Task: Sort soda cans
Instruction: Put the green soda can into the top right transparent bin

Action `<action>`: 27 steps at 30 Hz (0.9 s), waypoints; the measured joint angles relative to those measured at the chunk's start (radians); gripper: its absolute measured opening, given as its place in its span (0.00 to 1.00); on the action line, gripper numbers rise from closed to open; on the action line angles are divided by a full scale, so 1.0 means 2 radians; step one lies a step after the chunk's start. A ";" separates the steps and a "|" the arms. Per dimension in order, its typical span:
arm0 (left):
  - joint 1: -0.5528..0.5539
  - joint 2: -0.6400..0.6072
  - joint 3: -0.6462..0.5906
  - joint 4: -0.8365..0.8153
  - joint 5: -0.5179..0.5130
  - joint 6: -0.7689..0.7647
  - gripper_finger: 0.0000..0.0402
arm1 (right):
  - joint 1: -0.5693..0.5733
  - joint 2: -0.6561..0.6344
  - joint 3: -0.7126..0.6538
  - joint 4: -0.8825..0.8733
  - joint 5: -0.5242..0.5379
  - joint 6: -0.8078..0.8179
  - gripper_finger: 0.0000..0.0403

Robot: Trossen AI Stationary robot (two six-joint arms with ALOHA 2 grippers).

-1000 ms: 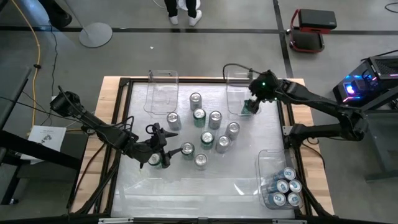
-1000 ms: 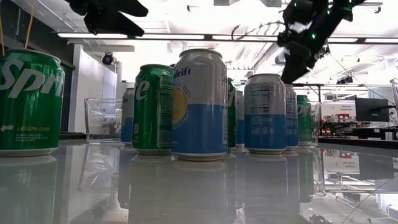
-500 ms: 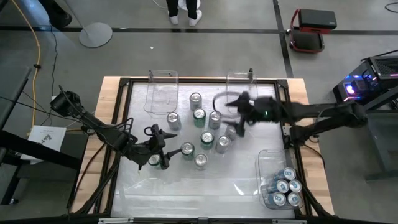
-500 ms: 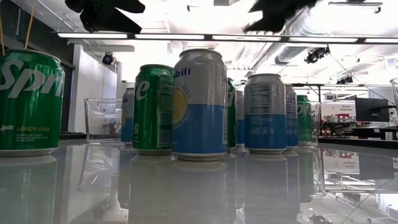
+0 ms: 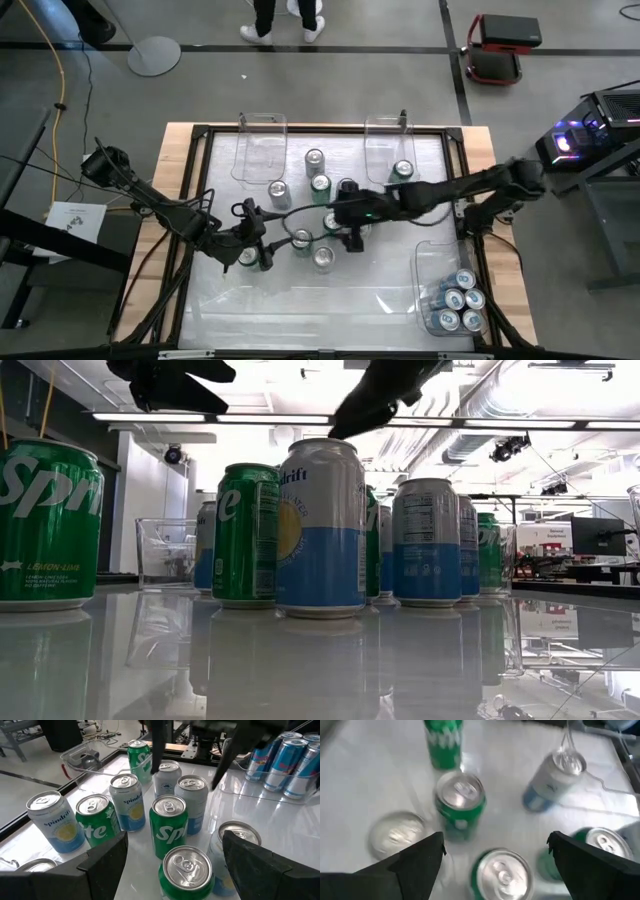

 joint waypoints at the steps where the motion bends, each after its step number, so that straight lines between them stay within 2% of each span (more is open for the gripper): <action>1: 0.000 0.000 0.000 0.000 0.000 0.000 0.75 | -0.001 0.013 0.019 -0.023 0.006 -0.007 0.87; 7: 0.000 0.000 0.000 -0.001 0.000 0.000 0.75 | -0.014 0.084 0.105 -0.143 0.003 -0.018 0.87; 11: 0.000 0.000 0.000 -0.001 0.000 0.000 0.75 | -0.022 0.118 0.135 -0.187 0.001 -0.021 0.87; 16: 0.000 0.000 0.000 -0.003 0.001 -0.003 0.75 | -0.028 0.136 0.142 -0.216 -0.002 -0.021 0.87; 20: 0.000 0.000 0.000 -0.003 0.001 -0.003 0.75 | -0.034 0.141 0.142 -0.224 -0.036 -0.013 0.86; 27: 0.000 0.000 0.000 -0.003 0.000 -0.004 0.75 | -0.038 0.144 0.140 -0.210 -0.044 0.004 0.76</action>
